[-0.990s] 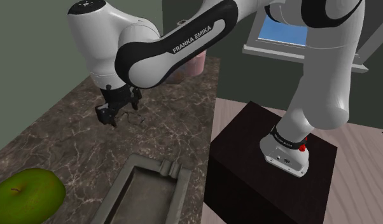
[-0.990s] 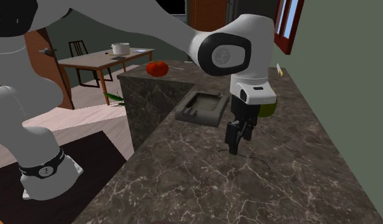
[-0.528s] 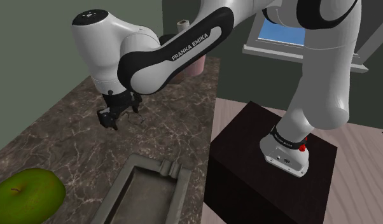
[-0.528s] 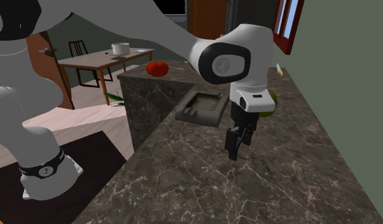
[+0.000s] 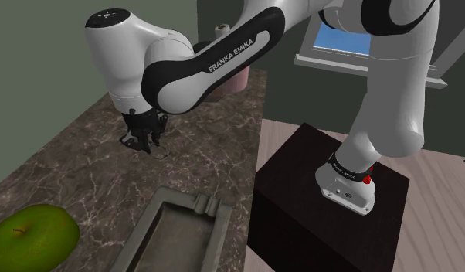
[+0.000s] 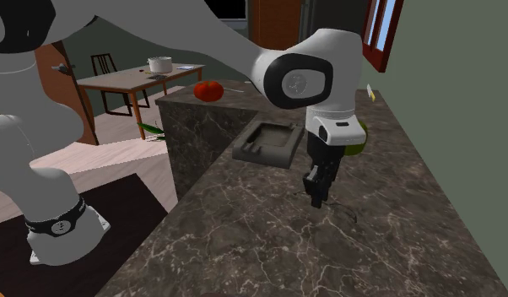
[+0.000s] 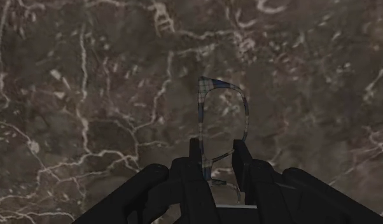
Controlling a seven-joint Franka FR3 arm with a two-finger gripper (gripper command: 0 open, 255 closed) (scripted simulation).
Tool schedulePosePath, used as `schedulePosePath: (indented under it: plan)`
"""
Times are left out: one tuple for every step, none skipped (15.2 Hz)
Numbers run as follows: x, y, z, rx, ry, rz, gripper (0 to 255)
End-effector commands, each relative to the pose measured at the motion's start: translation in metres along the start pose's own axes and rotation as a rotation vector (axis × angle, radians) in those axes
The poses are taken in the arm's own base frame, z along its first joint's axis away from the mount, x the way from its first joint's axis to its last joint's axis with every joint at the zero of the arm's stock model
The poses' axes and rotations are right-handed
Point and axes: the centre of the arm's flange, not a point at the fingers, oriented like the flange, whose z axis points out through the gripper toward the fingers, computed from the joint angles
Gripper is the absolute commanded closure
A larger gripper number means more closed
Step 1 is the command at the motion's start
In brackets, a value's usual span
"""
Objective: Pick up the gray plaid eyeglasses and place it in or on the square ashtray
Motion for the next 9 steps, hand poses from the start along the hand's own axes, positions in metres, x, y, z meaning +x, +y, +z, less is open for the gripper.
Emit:
schedulePosePath:
  plan:
    - [0.001,0.003,0.004,-0.008,-0.007,0.003,255]
    - [0.001,0.004,0.004,-0.008,-0.007,0.003,255]
    - [0.001,0.005,0.005,-0.008,-0.007,0.003,255]
    - [0.001,0.004,0.005,-0.008,-0.007,0.003,255]
    - [0.000,0.003,0.005,-0.007,-0.007,0.003,255]
    - [0.001,0.004,0.000,-0.007,-0.007,0.003,255]
    - [0.001,0.004,-0.005,-0.007,-0.007,0.003,255]
    - [0.001,0.004,-0.011,-0.007,-0.007,0.003,255]
    - [0.002,0.004,-0.016,-0.007,-0.007,0.003,255]
